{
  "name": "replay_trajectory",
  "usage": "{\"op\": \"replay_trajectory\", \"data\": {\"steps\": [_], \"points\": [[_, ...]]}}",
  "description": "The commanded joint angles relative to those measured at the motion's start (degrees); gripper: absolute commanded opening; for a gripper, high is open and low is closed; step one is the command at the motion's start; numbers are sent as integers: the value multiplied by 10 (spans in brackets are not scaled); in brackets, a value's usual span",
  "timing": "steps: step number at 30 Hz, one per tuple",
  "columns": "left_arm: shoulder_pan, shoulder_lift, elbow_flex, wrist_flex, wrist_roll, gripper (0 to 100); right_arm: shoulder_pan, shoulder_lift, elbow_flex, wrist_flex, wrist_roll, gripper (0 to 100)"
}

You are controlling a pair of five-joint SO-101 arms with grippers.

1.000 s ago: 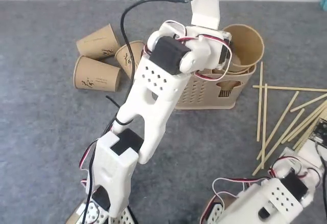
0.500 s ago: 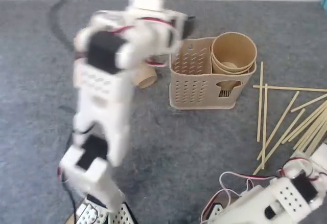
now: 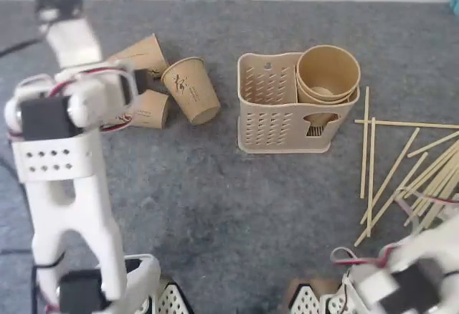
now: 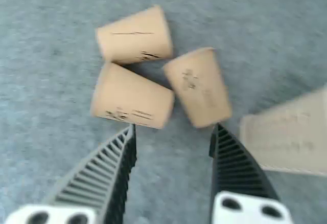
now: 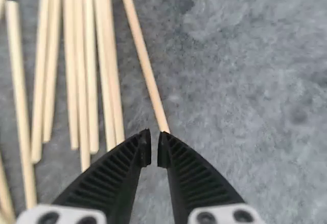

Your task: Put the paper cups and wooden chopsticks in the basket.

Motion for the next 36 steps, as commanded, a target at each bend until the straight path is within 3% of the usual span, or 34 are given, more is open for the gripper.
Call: {"op": "replay_trajectory", "data": {"steps": [1, 11, 26, 36], "points": [[-34, -70, 191, -129, -27, 221, 0, 104, -111, -12, 20, 129], [-33, -162, 513, -353, -25, 218, -15, 303, -308, 3, 27, 117], [-34, -282, 652, -455, -5, 218, -73, 286, -447, 124, -33, 117], [-35, -281, 656, -458, -6, 218, -95, 349, -448, 57, -32, 113]]}}
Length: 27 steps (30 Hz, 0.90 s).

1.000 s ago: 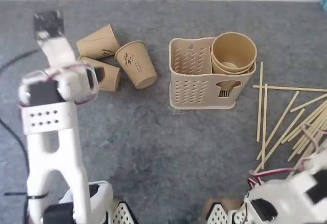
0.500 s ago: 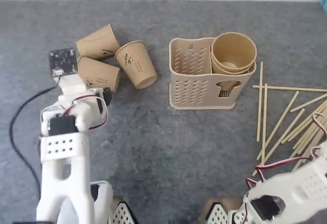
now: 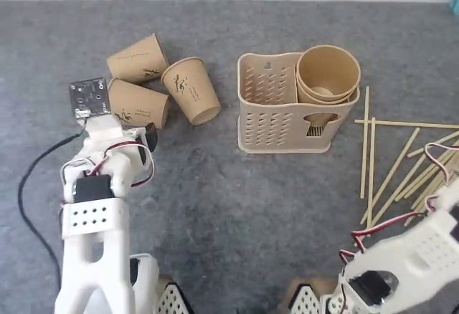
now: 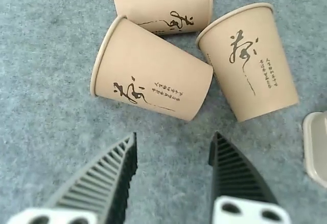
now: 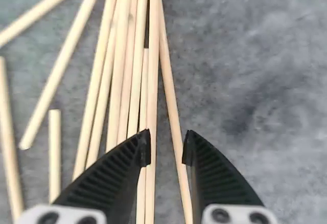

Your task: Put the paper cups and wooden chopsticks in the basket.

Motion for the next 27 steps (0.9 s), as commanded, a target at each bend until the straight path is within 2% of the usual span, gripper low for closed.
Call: {"op": "replay_trajectory", "data": {"steps": [1, 15, 17, 21, 27], "points": [[-5, -20, -4, -16, 4, 218, 4, 5, -31, -40, -4, 113], [-4, -21, 4, -17, 4, 218, 17, 138, -125, -46, -2, 111], [-4, -21, 4, -17, 4, 218, 21, 145, -149, -22, -4, 101], [-4, -21, 5, -17, 4, 218, 22, 145, -213, 48, -4, 6], [-4, -21, 5, -17, 4, 218, 22, 145, -270, 95, -3, 8]]}}
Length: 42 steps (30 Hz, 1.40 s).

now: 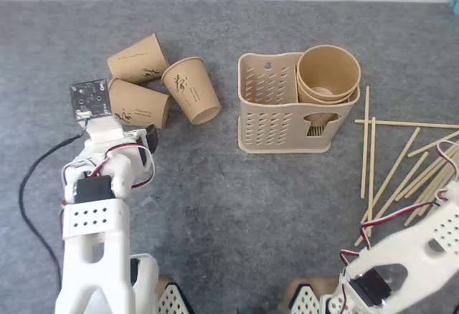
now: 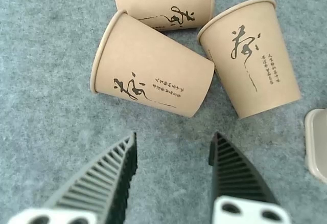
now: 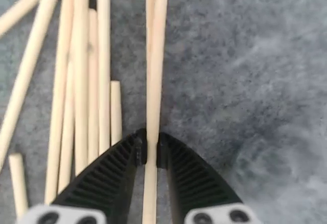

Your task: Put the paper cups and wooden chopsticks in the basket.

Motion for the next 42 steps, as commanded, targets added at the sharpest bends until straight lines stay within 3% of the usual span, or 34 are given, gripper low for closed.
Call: {"op": "replay_trajectory", "data": {"steps": [1, 15, 25, 29, 33, 42], "points": [[-4, -19, -3, -16, 4, 218, 4, -19, -39, 15, -2, 8], [-4, -18, -3, -14, 4, 218, 15, -183, -34, 132, 6, 8], [-4, -19, 3, -13, 4, 218, 10, -68, 22, 76, 51, 11], [-4, -19, 4, -13, 4, 218, 13, -38, 22, 73, 65, 77], [-4, -19, 4, -13, 4, 218, 15, -32, 22, 58, 70, 2], [-4, -19, 5, -13, 4, 218, 16, -53, 24, 59, 70, 9]]}}
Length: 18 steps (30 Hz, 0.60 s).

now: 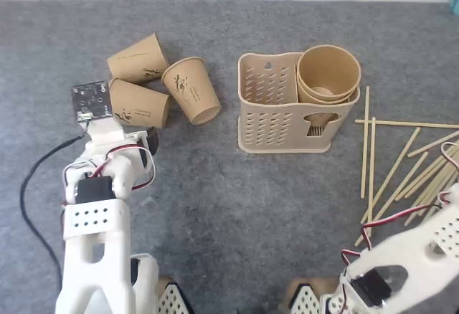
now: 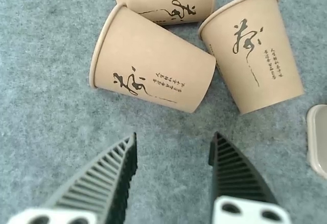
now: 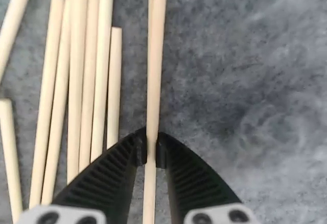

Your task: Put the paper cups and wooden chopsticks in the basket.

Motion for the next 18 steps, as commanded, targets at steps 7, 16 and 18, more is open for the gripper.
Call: {"op": "replay_trajectory", "data": {"steps": [7, 16, 18], "points": [[-4, -19, -3, -14, 4, 218, 15, -165, -5, 69, -21, 9], [-4, -19, -3, -16, 6, 218, -1, -430, -2, 146, -58, 9], [-5, -19, -3, -17, 6, 218, -15, -482, -2, 146, -78, 9]]}}
